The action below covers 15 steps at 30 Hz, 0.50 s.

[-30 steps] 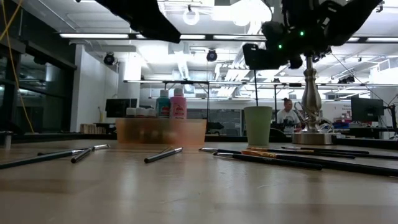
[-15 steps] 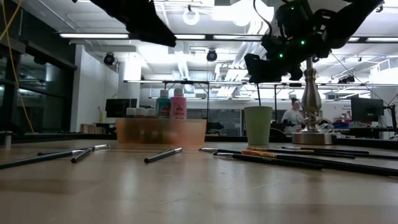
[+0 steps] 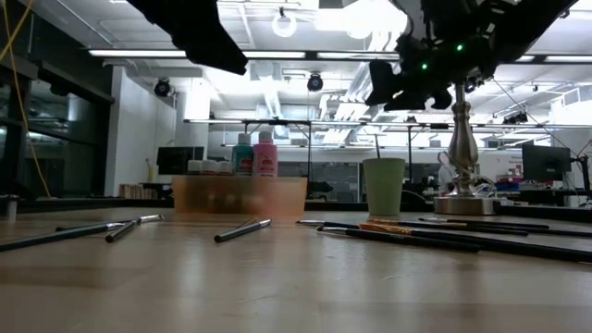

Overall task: Pick & Place Paint Supplies
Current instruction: Put the silver paint brush into the green cup

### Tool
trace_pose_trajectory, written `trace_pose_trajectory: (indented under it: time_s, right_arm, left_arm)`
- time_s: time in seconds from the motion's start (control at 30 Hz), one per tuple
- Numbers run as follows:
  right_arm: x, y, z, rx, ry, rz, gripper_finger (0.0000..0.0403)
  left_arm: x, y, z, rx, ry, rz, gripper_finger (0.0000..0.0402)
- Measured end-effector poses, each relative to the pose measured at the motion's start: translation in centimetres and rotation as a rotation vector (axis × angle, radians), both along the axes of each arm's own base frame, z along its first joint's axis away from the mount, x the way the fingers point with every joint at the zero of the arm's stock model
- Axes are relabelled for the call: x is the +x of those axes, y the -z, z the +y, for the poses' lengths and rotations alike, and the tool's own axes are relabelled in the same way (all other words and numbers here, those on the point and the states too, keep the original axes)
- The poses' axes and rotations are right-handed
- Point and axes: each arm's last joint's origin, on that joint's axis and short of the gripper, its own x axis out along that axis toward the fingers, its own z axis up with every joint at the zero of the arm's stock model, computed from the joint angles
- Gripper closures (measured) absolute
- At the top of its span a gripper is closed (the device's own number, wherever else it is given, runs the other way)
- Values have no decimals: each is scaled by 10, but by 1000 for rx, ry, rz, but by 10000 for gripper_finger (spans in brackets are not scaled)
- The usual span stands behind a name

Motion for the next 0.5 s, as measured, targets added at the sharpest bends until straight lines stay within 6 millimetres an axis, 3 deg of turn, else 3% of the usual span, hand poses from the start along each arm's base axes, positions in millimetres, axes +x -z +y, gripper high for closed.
trace_pose_trajectory:
  time_s: [0.3, 0.5]
  right_arm:
    - [-26, -15, 30, 70, -110, 58, 153]
    - [-43, -7, 59, 44, -522, 61, 157]
  left_arm:
    - [-2, 4, 0, -4, -20, 40, 151]
    - [-3, 5, 1, -4, -23, 57, 151]
